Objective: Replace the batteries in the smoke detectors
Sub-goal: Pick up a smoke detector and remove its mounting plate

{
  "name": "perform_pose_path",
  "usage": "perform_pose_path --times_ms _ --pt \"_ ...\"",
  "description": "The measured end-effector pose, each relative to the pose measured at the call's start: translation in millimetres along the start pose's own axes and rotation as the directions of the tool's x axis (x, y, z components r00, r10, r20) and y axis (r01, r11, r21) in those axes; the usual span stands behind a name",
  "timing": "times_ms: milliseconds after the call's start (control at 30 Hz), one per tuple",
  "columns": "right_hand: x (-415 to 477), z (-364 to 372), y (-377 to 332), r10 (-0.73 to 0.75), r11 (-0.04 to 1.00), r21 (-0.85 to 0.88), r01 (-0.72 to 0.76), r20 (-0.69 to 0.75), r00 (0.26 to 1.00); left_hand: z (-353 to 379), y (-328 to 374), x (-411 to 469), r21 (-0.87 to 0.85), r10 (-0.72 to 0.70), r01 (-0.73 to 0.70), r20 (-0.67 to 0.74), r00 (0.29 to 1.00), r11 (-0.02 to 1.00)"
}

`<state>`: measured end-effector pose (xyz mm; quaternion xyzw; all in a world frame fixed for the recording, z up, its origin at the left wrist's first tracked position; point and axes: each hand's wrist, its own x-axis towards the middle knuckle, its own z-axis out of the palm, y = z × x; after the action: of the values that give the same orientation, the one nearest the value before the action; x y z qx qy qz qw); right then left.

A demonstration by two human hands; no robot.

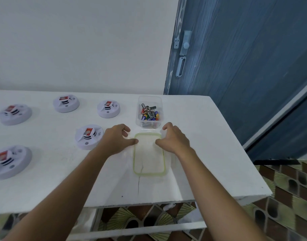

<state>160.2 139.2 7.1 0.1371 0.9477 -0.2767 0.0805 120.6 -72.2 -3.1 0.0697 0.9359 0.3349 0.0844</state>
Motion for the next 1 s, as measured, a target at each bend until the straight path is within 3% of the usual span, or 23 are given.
perform_pose_path --times_ms 233,333,467,667,767,867,933,1000 --pt "-6.9 21.4 -52.0 -0.255 0.928 0.301 0.221 0.077 0.964 -40.0 -11.4 -4.3 0.101 0.128 -0.126 -0.021 0.992 0.987" --pt "-6.7 34.7 -72.0 -0.300 0.883 0.406 0.237 0.099 0.949 -51.0 -32.3 -1.9 0.156 0.133 -0.114 -0.121 0.984 0.981" --pt "-2.9 55.1 -91.9 -0.331 0.831 0.516 0.206 0.163 0.929 -54.0 -63.8 2.3 0.319 -0.001 0.088 -0.262 0.965 0.944" --pt "6.9 81.4 -109.0 -0.271 0.764 0.637 0.107 0.167 0.948 -48.3 -84.6 9.0 0.216 -0.150 0.181 -0.152 0.977 0.960" --pt "13.0 91.8 -114.5 -0.205 0.718 0.692 0.070 0.113 0.972 -51.1 -79.8 5.7 0.029 -0.133 0.142 -0.211 0.969 0.989" --pt "17.3 95.8 -118.9 -0.115 0.615 0.787 0.045 0.034 0.993 -60.4 -63.5 -1.5 -0.337 -0.182 0.097 -0.228 0.956 0.936" --pt "18.7 93.0 -121.5 -0.087 0.508 0.861 0.008 0.042 0.995 -66.1 -50.1 -6.2 -0.666 -0.234 0.089 -0.131 0.963 0.740" --pt "18.7 90.7 -125.2 -0.096 0.385 0.920 -0.071 0.117 0.988 -67.5 -38.3 -13.7 -0.898 -0.191 0.115 0.035 0.981 0.425"
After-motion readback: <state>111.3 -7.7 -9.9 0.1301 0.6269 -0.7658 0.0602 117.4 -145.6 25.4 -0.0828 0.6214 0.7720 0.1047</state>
